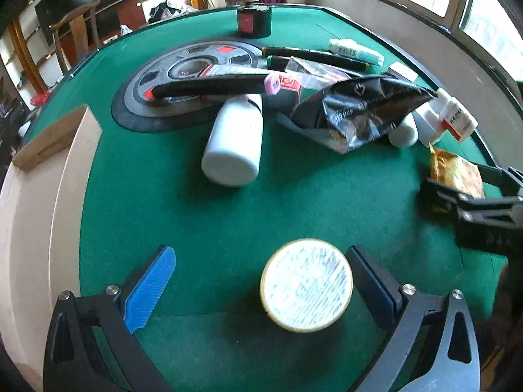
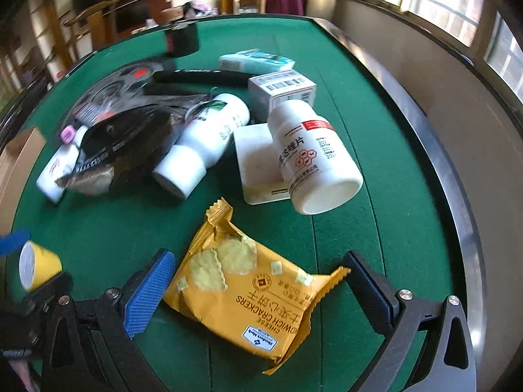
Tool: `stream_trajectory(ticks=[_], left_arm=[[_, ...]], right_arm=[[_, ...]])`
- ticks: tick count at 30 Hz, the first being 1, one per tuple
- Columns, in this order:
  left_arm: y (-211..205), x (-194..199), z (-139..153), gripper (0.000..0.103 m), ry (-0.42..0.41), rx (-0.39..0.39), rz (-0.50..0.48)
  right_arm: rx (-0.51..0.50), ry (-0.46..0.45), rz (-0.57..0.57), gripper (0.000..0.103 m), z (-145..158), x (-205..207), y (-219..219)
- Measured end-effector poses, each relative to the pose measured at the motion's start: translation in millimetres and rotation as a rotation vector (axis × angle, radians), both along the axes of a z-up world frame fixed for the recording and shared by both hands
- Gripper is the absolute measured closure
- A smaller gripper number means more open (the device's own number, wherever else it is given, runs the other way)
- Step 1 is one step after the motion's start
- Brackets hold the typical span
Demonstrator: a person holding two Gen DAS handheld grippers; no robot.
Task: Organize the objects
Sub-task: 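Grasp the yellow tape roll with the left gripper while the right grasps the crackers packet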
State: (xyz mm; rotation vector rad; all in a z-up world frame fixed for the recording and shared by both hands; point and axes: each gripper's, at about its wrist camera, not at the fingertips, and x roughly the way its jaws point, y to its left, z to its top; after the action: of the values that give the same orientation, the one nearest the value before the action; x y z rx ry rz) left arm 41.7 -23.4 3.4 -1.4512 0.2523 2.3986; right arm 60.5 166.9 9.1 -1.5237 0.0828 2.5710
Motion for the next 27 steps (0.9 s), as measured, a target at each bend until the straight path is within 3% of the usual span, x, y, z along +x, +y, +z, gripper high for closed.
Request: stream_trajectory(ticks=[4, 7, 8, 10, 11, 13, 14, 15, 18, 20, 25, 27], left_arm=[[1.0, -1.7, 0.4, 0.0, 0.032, 0.009, 0.013], [0.9, -1.9, -0.1, 0.0, 0.043, 0.013, 0.008], [2.5, -3.0, 0.1, 0.0, 0.042, 0.011, 0.007], [4.2, -4.1, 0.2, 0.0, 0.042, 0.009, 0.001], [4.6, -2.9, 0.8, 0.005, 0.041, 0.01, -0.01], [3.9, 2.2, 5.7, 0.03, 0.057, 0.02, -0.044], [3.3, 4.8, 8.7, 0.057, 0.061, 0.025, -0.062], [0.6, 6.6, 11.4, 0.065, 0.05, 0.035, -0.078], [-9.3, 6.6, 12.8, 0.065, 0.012, 0.09, -0.095], [-15.4, 7.5, 12.9, 0.065, -0.001, 0.123, -0.09], [-33.4, 14.0, 16.9, 0.065, -0.029, 0.194, -0.061], [-37.8, 17.2, 19.3, 0.065, -0.025, 0.201, -0.051]], right_arm=[[0.005, -0.011, -0.017, 0.003, 5.7, 6.7, 7.9], [-0.062, 0.18, -0.036, 0.002, 38.8, 33.9, 20.6], [-0.068, 0.284, -0.048, 0.0, 53.0, 50.5, 24.0], [-0.059, 0.371, -0.058, 0.0, 60.0, 64.3, 26.2], [-0.052, 0.338, -0.037, 0.0, 57.1, 58.0, 25.5], [-0.041, 0.212, 0.005, 0.0, 45.8, 40.3, 23.7], [-0.057, 0.162, 0.03, 0.001, 38.1, 34.1, 23.4], [-0.079, 0.148, 0.053, 0.001, 35.2, 31.3, 23.1], [-0.109, 0.094, 0.152, 0.002, 26.5, 23.6, 10.5], [-0.066, 0.066, 0.189, 0.002, 20.0, 15.3, -2.6], [0.017, 0.043, 0.187, 0.003, 12.1, 11.5, -13.9], [0.028, 0.043, 0.164, 0.009, 9.8, 10.1, -14.0]])
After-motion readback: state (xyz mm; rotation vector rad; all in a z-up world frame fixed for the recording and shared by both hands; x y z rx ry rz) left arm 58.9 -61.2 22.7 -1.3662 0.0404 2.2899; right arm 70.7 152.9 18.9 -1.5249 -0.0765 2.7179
